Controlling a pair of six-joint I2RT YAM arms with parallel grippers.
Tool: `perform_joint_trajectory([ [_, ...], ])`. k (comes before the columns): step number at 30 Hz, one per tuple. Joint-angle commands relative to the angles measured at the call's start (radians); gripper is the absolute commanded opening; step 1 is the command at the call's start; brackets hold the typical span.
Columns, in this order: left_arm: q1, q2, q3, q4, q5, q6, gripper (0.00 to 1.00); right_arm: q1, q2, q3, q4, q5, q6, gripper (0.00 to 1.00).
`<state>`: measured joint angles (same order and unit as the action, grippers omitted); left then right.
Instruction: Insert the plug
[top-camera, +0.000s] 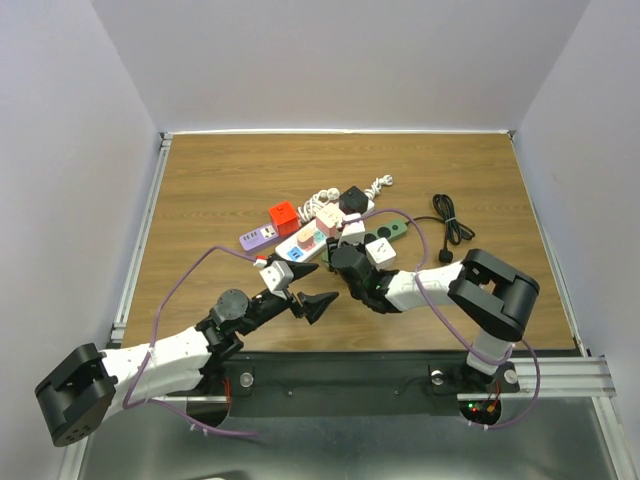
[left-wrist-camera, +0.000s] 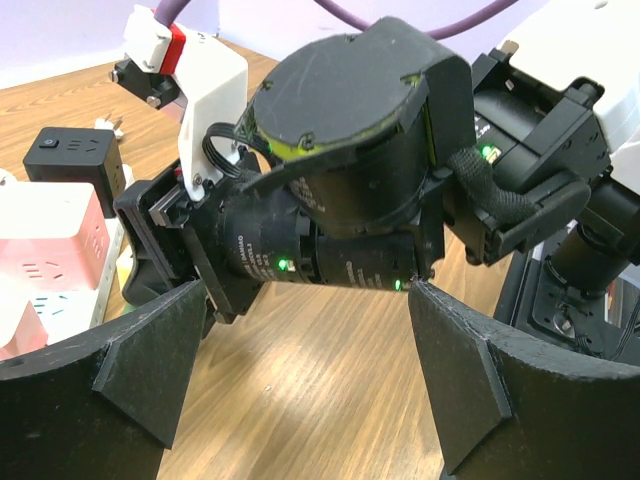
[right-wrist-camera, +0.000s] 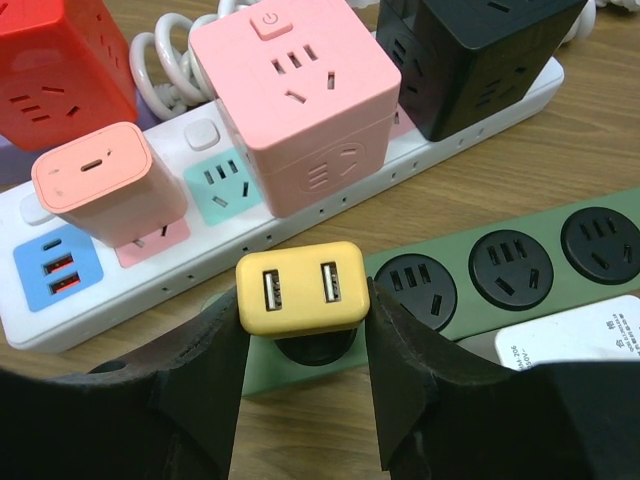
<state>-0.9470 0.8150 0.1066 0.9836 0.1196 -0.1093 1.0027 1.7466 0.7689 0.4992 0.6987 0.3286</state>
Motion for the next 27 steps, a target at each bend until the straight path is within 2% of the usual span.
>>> perform_joint_trajectory([
  [1,0.001,-0.005,0.01,0.056,0.005,0.003,0.93,0.004,-0.034,-0.043,-0.128,-0.116,-0.026,0.45],
  [6,0.001,-0.01,0.01,0.056,0.008,0.003,0.93,0.002,-0.071,-0.043,-0.123,-0.113,-0.037,0.56],
  [7,0.001,-0.013,0.01,0.056,0.008,0.002,0.93,0.002,-0.085,-0.04,-0.123,-0.108,-0.04,0.63],
  [9,0.001,-0.017,0.007,0.056,0.008,0.002,0.93,0.002,-0.101,-0.04,-0.122,-0.108,-0.046,0.68],
  [10,0.001,-0.022,0.005,0.056,0.009,0.002,0.93,0.002,-0.11,-0.042,-0.119,-0.105,-0.051,0.77],
  [13,0.001,-0.025,0.002,0.058,0.008,0.002,0.93,0.002,-0.145,-0.048,-0.105,-0.111,-0.068,0.82],
  [20,0.001,-0.023,0.001,0.059,0.008,-0.001,0.93,0.002,-0.245,-0.048,-0.125,-0.094,-0.095,0.87],
  [27,0.001,-0.04,-0.007,0.059,0.015,-0.01,0.93,-0.024,-0.194,0.078,-0.249,-0.11,-0.111,0.86],
])
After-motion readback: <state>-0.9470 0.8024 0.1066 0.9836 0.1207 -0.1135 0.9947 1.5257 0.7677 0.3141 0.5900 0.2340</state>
